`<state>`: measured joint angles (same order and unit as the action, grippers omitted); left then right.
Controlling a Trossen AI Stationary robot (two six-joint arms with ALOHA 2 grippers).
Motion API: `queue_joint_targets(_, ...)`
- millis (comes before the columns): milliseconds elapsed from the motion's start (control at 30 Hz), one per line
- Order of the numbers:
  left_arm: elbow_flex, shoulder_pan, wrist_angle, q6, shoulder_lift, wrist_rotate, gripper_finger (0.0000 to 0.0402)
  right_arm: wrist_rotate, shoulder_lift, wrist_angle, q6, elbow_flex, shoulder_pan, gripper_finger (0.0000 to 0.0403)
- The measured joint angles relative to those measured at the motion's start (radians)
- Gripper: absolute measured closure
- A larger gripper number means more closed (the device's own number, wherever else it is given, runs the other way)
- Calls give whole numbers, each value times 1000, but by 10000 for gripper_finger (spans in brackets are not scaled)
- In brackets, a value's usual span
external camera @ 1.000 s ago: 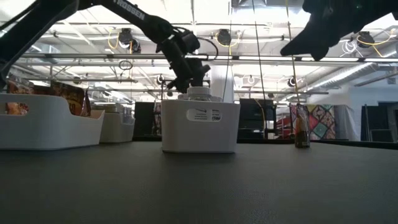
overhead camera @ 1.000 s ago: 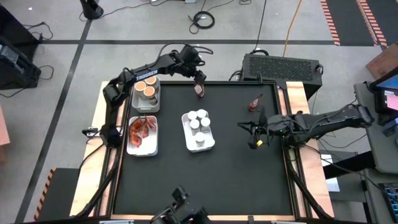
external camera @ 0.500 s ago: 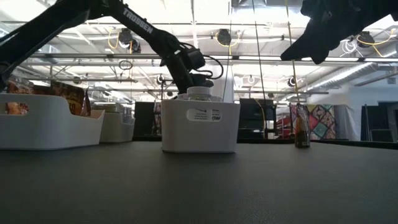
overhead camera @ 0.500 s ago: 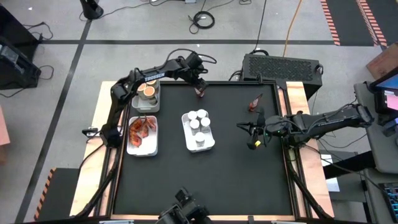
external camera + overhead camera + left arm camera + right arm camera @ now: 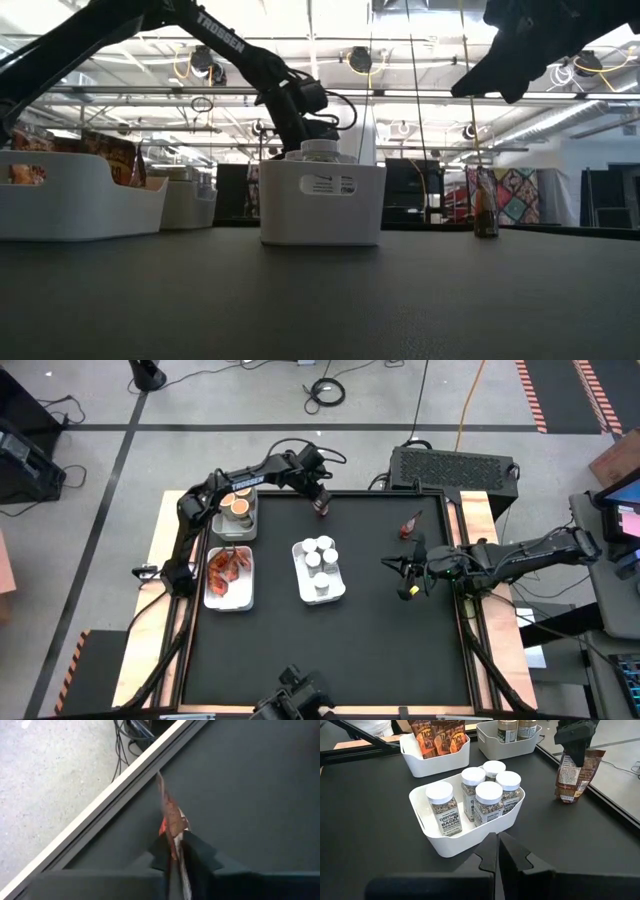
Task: Sort spices by type
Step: Put the orange seasoning pack into the left white bin
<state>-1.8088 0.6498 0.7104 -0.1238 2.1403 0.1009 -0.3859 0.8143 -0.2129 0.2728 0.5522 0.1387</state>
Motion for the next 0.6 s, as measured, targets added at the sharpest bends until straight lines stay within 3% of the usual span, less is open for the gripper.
queue_joint_targets(100, 0, 0, -1, 5, 0, -2, 392, 0, 0, 0, 3, 0, 0, 403)
queue_joint_targets(333, 0, -4, -5, 10, -18, -6, 398, 0, 0, 0, 1, 0, 0, 403)
queue_joint_targets(600, 0, -18, -8, 32, -148, 4, 400, 0, 0, 0, -4, 0, 0, 403)
